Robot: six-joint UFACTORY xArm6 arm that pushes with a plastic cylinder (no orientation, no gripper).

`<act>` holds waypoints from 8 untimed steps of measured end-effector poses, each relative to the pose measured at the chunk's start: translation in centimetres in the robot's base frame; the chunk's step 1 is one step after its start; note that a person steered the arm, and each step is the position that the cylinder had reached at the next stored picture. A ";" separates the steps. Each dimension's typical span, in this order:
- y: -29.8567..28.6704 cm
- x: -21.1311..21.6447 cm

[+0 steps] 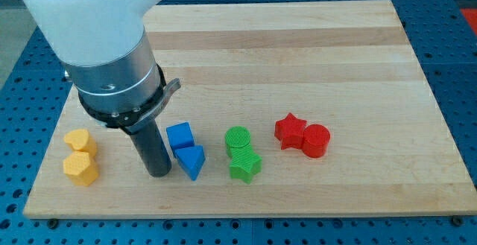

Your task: Adjust the cube at the top of triangle

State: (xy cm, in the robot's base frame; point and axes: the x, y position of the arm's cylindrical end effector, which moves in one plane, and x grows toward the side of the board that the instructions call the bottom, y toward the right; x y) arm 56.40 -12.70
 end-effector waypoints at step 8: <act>11.8 -17.5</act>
